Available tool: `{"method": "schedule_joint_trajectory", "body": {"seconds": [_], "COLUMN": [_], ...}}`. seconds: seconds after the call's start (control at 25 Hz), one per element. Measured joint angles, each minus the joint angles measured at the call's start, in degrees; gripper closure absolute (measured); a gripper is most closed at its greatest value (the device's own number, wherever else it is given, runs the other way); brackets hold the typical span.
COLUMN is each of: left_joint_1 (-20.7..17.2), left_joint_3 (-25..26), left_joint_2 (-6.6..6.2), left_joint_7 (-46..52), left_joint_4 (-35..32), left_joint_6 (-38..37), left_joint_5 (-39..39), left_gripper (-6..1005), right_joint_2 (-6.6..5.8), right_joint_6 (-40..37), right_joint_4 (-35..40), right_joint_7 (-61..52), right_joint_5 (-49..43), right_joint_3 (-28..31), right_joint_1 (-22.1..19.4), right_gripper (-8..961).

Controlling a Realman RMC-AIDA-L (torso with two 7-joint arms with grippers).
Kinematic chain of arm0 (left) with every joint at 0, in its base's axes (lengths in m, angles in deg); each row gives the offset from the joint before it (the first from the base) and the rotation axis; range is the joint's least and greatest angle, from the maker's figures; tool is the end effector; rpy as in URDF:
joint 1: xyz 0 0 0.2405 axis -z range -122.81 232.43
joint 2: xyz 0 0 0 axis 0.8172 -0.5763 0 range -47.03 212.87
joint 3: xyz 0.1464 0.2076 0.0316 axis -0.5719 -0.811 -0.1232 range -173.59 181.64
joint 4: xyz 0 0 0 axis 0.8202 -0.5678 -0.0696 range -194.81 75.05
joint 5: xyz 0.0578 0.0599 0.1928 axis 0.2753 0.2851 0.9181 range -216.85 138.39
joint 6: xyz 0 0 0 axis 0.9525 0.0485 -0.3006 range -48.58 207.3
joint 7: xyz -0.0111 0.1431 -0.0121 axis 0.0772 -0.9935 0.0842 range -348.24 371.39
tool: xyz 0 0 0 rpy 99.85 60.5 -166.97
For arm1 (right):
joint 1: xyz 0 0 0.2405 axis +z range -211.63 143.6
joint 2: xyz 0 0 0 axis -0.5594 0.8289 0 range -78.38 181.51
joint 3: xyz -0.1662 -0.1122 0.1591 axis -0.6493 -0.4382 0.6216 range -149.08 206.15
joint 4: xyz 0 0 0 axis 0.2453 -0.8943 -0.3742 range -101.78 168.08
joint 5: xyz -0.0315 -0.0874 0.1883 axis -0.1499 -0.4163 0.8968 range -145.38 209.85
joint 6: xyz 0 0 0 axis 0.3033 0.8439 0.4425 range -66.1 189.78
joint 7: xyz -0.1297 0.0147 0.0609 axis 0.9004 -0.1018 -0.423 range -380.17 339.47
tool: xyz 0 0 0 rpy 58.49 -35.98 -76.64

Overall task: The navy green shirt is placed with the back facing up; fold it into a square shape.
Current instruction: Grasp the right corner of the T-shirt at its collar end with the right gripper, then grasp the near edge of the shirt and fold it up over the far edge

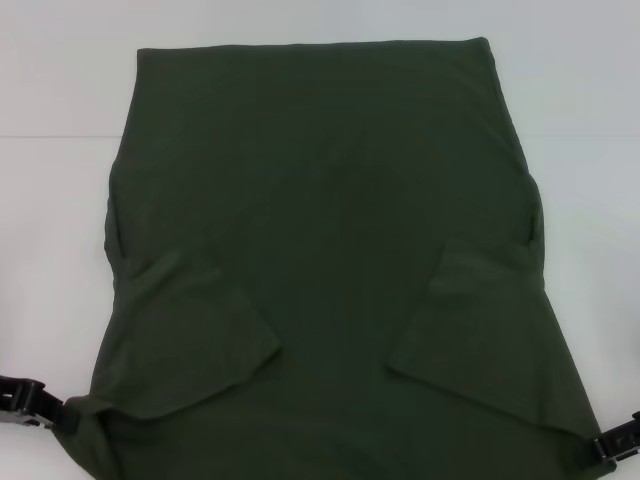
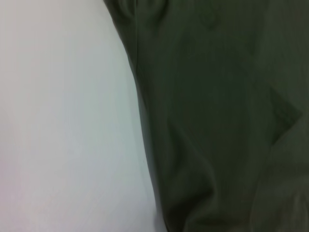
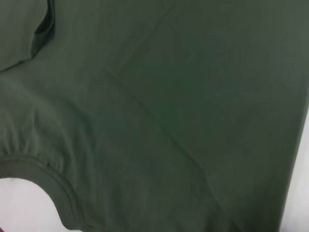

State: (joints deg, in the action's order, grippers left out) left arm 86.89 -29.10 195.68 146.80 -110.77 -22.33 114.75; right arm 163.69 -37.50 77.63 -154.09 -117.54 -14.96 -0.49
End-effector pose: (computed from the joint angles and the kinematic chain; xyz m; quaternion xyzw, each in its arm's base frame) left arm -0.3264 0.3047 0.0747 -0.7734 -0.6265 0.0450 0.0857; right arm 0.3162 0.3073 0.0449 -0.8025 0.5896 -0.0852 0.0329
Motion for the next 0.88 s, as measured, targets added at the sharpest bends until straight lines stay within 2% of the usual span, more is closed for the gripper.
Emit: {"method": "schedule_joint_trajectory", "body": {"seconds": [0.68,0.88], "left_joint_1": [0.09,0.17], "left_joint_3": [0.61,0.61], "left_joint_2": [0.00,0.00], "left_joint_7": [-0.23,-0.28], "left_joint_4": [0.00,0.01], "left_joint_6": [0.00,0.00], "left_joint_5": [0.00,-0.04], "left_gripper": [974,973], "right_joint_2": [0.77,1.31], "right_joint_6": [-0.24,-0.29], "right_joint_4": [-0.54,-0.56], "right_joint_7": [0.50,0.60], "right_joint_5": [-0.17,-0.17], "right_joint_3": [-0.10,-0.10], "right_joint_1": [0.84,1.45], "right_gripper": [206,209]}}
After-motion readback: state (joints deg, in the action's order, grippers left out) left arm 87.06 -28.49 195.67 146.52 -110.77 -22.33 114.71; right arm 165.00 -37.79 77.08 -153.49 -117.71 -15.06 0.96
